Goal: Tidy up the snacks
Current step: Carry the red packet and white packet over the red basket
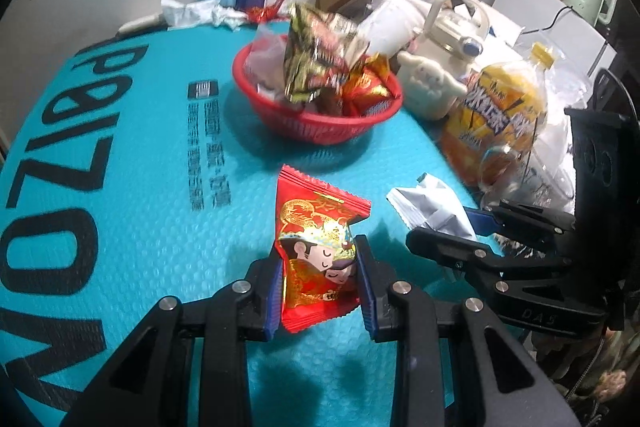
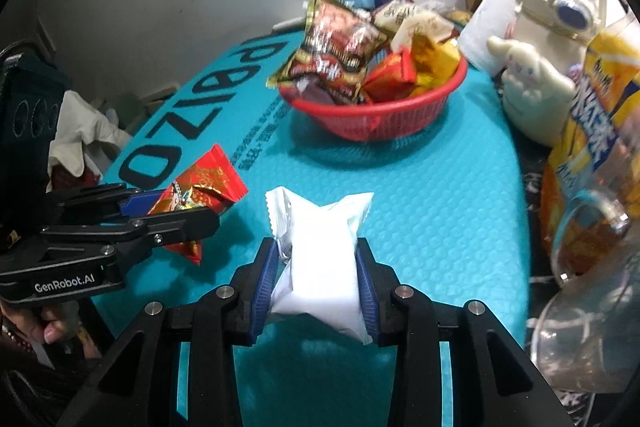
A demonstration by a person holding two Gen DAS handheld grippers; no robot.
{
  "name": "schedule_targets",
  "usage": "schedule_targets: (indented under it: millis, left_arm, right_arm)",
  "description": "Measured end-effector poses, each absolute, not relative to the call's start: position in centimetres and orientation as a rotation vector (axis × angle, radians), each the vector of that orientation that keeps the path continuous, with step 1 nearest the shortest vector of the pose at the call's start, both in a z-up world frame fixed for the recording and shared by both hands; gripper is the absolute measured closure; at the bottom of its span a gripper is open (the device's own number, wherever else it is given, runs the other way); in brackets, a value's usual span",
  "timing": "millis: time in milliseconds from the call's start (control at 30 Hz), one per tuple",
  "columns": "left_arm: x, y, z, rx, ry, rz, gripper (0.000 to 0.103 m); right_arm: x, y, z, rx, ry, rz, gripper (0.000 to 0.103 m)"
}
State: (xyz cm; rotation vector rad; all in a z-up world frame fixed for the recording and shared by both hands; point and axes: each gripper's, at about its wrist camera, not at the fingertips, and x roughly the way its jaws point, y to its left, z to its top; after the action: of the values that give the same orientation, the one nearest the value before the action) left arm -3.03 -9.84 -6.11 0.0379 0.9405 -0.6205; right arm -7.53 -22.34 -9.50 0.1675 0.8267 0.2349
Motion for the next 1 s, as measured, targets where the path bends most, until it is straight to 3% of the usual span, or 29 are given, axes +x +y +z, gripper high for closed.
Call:
schedule_targets:
  millis: [1000]
  left_arm:
    - [3.2,-15.5,2.5,0.069,0.728,-0.688,0.073]
  right_arm:
    - [-3.3,-26.8,-1.1,0.069,0.635,0.097,0.065]
